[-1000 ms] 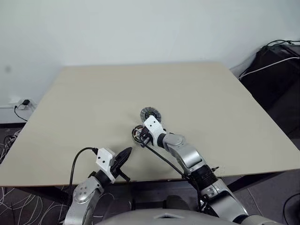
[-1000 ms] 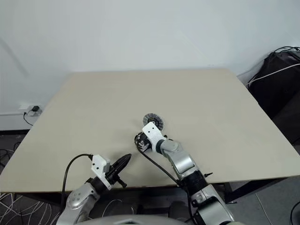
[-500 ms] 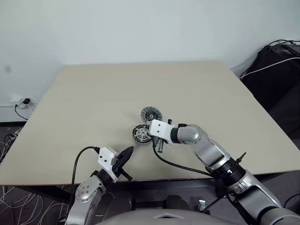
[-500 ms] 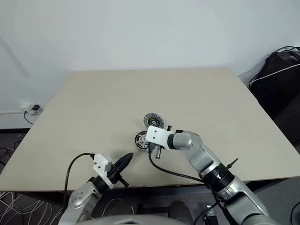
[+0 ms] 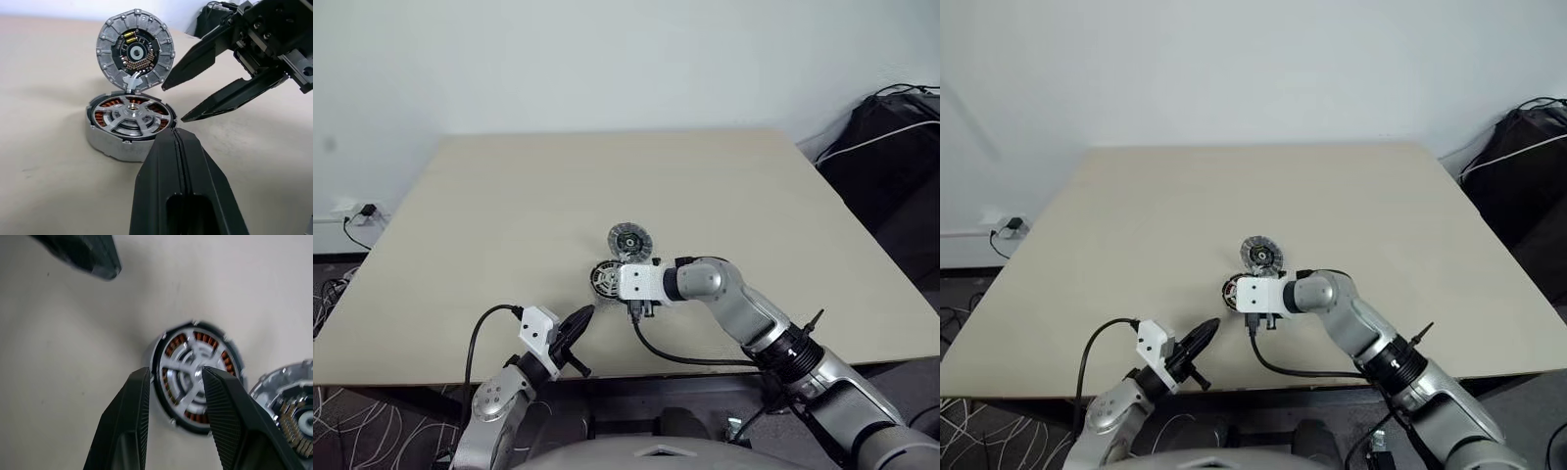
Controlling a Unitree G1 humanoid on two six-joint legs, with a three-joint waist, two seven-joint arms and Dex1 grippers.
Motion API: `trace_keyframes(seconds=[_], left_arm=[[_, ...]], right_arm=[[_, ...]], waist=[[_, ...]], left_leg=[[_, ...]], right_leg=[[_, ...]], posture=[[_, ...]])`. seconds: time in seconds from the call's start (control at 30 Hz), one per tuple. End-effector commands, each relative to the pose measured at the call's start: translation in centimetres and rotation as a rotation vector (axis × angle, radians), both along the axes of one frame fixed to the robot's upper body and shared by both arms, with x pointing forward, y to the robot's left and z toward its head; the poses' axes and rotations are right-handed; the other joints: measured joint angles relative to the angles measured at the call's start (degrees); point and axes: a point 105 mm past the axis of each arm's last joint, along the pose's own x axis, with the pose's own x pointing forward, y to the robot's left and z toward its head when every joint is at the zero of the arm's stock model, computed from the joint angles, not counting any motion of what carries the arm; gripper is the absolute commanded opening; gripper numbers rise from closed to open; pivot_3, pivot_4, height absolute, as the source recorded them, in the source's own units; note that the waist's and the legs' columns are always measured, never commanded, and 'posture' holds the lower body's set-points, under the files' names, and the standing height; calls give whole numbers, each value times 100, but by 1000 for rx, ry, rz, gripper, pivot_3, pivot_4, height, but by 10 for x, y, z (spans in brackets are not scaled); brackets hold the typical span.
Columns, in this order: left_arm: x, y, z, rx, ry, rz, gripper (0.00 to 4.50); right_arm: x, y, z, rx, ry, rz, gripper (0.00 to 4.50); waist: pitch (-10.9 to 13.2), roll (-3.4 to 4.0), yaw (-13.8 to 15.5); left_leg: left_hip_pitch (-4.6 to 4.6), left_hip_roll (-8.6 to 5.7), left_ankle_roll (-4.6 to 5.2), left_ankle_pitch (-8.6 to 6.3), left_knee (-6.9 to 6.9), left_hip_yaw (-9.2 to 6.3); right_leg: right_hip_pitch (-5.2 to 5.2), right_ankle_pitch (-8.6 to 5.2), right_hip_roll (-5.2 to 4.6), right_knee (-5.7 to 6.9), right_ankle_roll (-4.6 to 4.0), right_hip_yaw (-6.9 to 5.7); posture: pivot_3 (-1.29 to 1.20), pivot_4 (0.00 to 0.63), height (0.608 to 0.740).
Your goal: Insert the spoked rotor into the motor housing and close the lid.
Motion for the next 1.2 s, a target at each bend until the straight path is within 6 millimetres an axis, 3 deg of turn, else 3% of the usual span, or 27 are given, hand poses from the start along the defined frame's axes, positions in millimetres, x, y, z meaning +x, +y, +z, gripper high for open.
trace_keyframes(seconds=[0.03, 0.5, 1.2], left_arm=[[3, -2, 6, -19, -23, 1, 0], [2, -2, 7, -31, -24, 24, 0], [1, -4, 7, -40, -22, 43, 0]], right_arm=[[7, 3, 13, -9, -56, 38, 1833], [16, 1, -19, -122, -28, 63, 1833], [18, -10, -35, -255, -12, 116, 1833]], waist=[[0, -1, 0], [0, -1, -10], [-4, 4, -9]], left_leg=[[0, 0, 0, 0, 0, 0], [2, 1, 0, 1, 3, 0], [6, 0, 0, 1, 23, -3]], right_leg=[[0, 0, 0, 0, 1, 0], [1, 3, 4, 5, 2, 0], [14, 5, 6, 12, 4, -3]], posture=[[0, 0, 740], [0, 0, 740], [0, 0, 740]])
